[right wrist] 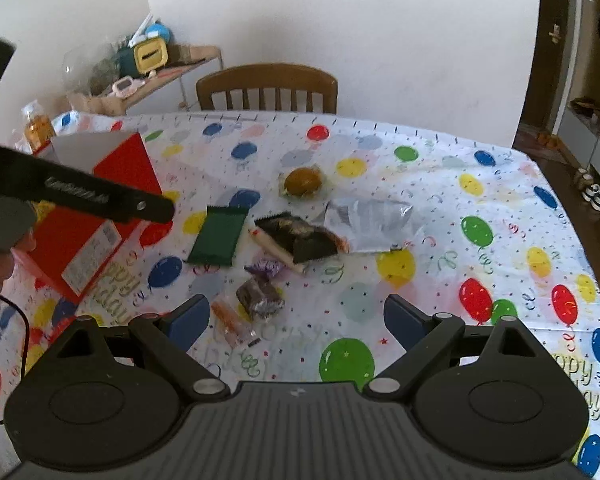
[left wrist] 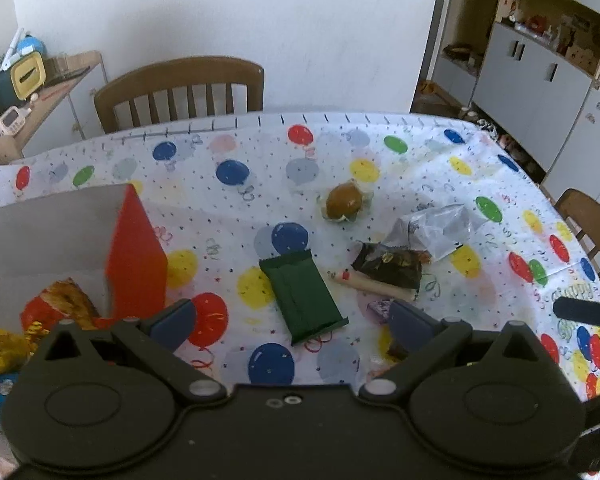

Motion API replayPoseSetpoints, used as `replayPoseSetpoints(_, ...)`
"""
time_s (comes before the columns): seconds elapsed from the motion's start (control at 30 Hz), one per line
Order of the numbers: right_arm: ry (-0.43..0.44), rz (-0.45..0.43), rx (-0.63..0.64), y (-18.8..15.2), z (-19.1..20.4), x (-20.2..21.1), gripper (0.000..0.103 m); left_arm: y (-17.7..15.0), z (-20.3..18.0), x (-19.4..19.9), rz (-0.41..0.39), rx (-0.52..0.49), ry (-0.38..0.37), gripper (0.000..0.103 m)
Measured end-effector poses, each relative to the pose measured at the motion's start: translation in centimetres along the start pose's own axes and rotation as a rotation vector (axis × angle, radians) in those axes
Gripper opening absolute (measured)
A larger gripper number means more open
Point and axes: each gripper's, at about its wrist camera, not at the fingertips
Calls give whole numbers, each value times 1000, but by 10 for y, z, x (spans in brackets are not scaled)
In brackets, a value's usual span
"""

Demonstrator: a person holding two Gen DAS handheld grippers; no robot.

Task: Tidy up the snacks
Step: 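Withdraw both tools from the box toward the remaining snacks, then grasp the small orange candy packet with the left tool while the right tool grasps the brown translucent packet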

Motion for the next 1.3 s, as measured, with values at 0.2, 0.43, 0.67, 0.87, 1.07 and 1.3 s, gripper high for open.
replayPoseSetpoints(0.2,22,16,18,-2,-6,-16,94,-7,-9,-24,45,10,-35,97)
replayPoseSetpoints(0.43,47,41,-20,13,-34,-37,94,-38,-27,-41,98,-57,-90,84)
replayPoseSetpoints(0.67,123,109,-22,17,-24,-63,94,-56,-49,-52,114,-128,-136,76)
replayPoseSetpoints(0.87,183,191,-42,19,-11,-88,70,-60,-55,-64,122,-144,-155,62)
replayPoseSetpoints(1.07,222,236,-53,22,2,-106,55,-60,-59,-70,109,-185,-152,56)
replayPoseSetpoints(1.3,227,249,-61,22,10,-114,41,-58,-55,-70,97,-190,-153,38)
Point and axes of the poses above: each gripper's, at about its wrist camera, not at the fingertips, and x roughly against the way its jaws point, z to its left, y to its top, and after that the axes turned 10 degrees about -y, right-handed
